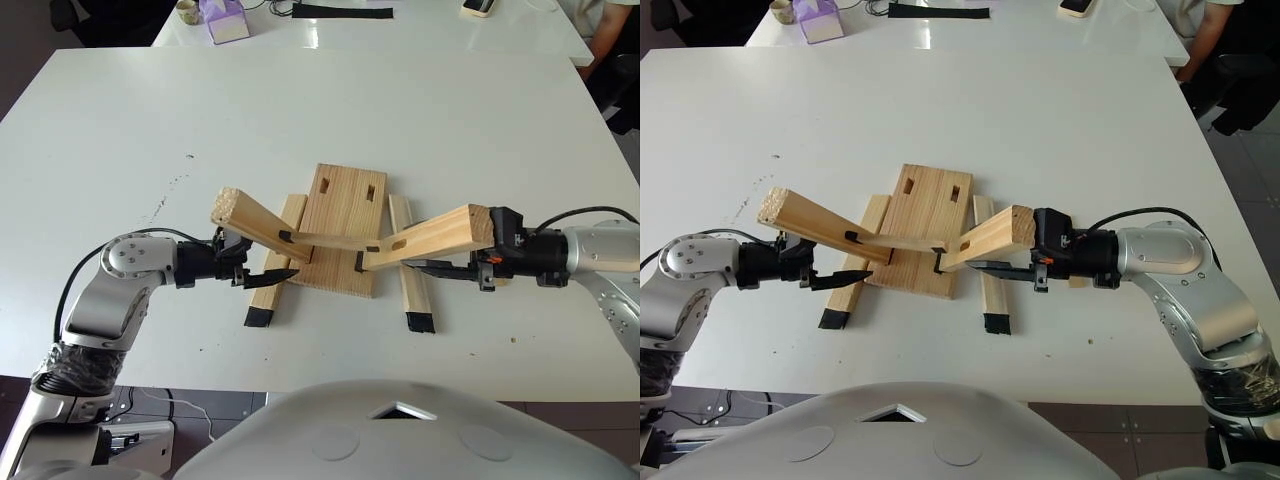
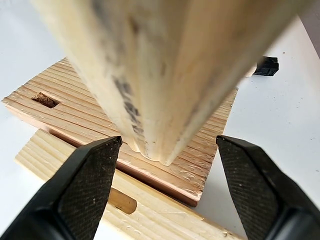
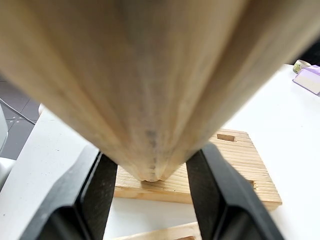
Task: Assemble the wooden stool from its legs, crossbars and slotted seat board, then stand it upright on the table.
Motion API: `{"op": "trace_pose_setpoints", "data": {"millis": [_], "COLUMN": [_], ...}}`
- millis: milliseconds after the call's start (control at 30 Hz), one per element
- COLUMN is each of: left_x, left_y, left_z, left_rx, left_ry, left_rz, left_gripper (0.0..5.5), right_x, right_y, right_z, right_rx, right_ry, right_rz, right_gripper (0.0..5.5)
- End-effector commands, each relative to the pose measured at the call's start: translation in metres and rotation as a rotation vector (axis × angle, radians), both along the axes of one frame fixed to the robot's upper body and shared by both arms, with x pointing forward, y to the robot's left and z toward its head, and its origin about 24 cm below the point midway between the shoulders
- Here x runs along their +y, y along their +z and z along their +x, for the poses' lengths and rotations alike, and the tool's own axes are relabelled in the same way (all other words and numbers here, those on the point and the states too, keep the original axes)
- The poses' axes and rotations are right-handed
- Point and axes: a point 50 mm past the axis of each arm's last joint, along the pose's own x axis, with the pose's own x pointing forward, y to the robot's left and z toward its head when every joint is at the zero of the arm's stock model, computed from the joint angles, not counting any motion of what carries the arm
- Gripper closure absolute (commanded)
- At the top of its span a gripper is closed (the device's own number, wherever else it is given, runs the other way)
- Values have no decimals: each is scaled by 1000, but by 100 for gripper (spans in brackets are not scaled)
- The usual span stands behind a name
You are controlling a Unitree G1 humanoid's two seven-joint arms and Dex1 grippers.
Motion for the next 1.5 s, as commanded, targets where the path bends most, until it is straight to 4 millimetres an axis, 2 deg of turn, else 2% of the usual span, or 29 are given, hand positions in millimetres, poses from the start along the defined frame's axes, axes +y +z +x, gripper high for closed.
{"op": "trace_pose_setpoints", "data": {"millis": [33, 333, 533, 767, 967, 1167, 1333, 1500], "left_x": [7, 6, 2, -1, -4, -7, -9, -13], "left_y": [-7, -12, -13, -12, -11, -10, -10, -9], "left_z": [-1, -4, -6, -7, -4, 0, 2, 6], "left_rx": [10, 10, 7, 2, -3, -10, -14, -20], "left_ry": [34, 58, 73, 81, 76, 69, 68, 61], "left_rz": [32, 29, 6, -3, -8, -11, -16, -21], "left_gripper": [197, 197, 197, 197, 197, 197, 197, 197], "right_x": [-13, -26, -25, -27, -26, -21, -15, -9], "right_y": [-18, -31, -28, -34, -45, -47, -47, -48], "right_z": [2, 1, 6, 12, 7, 3, 5, 19], "right_rx": [77, 142, 229, 331, 239, 140, 179, 256], "right_ry": [-63, -32, -48, -85, 15, 93, 92, 95], "right_rz": [-136, -295, -234, -213, -345, -402, -344, -285], "right_gripper": [351, 351, 351, 351, 351, 351, 351, 351]}}
